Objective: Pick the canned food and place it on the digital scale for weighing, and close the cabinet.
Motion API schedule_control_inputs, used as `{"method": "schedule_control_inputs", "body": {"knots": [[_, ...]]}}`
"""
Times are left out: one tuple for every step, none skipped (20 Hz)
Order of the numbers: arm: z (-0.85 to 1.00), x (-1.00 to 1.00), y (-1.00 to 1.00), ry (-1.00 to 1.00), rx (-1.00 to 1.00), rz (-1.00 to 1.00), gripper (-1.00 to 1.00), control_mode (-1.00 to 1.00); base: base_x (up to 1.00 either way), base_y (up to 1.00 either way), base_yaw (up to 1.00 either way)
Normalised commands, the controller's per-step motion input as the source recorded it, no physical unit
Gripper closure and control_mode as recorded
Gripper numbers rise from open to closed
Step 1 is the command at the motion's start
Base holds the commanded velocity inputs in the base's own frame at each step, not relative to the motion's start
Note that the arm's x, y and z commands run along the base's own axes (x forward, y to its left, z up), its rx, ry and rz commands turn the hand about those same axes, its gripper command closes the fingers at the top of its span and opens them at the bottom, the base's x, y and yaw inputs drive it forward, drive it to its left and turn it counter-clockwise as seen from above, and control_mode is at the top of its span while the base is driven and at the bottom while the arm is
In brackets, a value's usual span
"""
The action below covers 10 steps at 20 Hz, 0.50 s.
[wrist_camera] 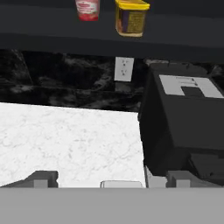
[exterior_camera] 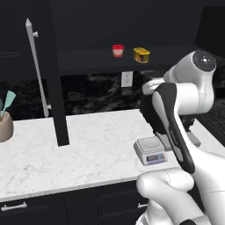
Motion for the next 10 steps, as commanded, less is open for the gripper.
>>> {"method": "schedule_control_inputs", "body": {"knots": [[0.6,-0.06,0.0,-0.34,0.0,0.0,-1.0,-1.0,0.0,0.0,0.0],[0.42,0.0,0.0,-0.26,0.02,0.0,-1.0,-1.0,0.0,0.0,0.0],[0.44,-0.01,0.0,-0.26,0.05,0.0,-1.0,-1.0,0.0,0.0,0.0],[0.41,0.0,0.0,-0.25,0.06,0.0,-1.0,-1.0,0.0,0.0,0.0],[0.41,0.0,0.0,-0.25,0.05,0.01,-1.0,-1.0,0.0,0.0,0.0],[0.44,0.0,0.0,-0.26,0.05,0.01,-1.0,-1.0,0.0,0.0,0.0],[0.42,0.0,-0.01,-0.25,0.05,0.01,-1.0,-1.0,0.0,0.0,0.0],[0.38,0.0,0.0,-0.25,0.03,0.0,-1.0,-1.0,0.0,0.0,0.0],[0.33,0.0,0.0,-0.21,0.0,0.0,-1.0,-1.0,0.0,0.0,0.0],[0.32,0.0,0.0,-0.22,0.0,0.01,-1.0,-1.0,0.0,0.0,0.0]]}}
